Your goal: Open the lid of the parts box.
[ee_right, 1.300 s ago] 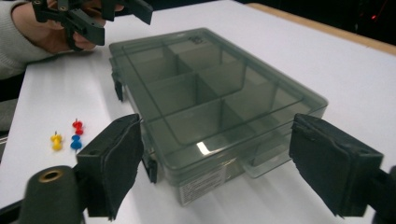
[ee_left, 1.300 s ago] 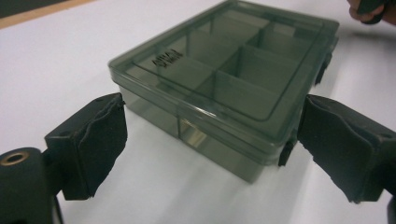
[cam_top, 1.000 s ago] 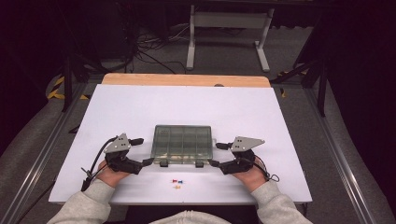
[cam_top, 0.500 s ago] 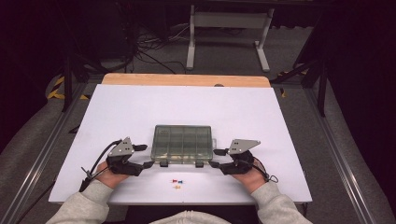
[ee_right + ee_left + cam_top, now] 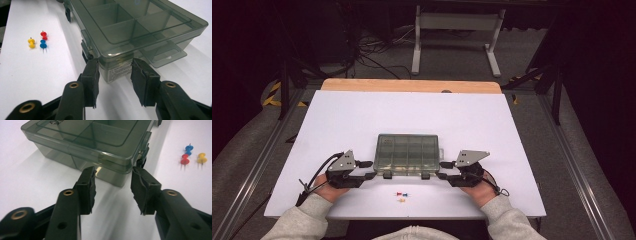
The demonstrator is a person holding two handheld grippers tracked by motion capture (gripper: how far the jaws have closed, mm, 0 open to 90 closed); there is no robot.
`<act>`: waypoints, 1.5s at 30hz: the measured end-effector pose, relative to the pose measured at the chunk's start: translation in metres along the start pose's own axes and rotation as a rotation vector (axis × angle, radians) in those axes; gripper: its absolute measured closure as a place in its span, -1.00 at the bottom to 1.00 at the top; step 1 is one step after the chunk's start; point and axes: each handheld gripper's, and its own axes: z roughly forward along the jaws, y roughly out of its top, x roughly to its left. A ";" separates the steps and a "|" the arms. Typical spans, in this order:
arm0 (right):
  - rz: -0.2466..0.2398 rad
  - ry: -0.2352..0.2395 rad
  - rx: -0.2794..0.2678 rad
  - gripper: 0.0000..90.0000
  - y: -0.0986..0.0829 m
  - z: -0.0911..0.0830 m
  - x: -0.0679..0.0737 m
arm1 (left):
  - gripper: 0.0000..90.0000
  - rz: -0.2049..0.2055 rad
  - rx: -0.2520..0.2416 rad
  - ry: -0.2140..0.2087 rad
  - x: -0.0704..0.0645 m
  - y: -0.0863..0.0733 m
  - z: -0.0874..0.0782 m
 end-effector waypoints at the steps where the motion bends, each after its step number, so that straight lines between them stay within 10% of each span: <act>1: -0.001 -0.001 0.001 0.30 0.000 0.000 0.000 | 0.33 0.003 -0.006 -0.001 -0.001 0.000 0.000; 21: 0.005 -0.006 -0.015 0.42 0.002 -0.002 0.002 | 0.49 0.023 -0.027 0.005 -0.003 0.001 -0.002; 45: 0.042 -0.018 -0.133 0.47 0.013 -0.014 0.000 | 0.48 -0.088 -0.203 -0.031 0.001 0.008 -0.013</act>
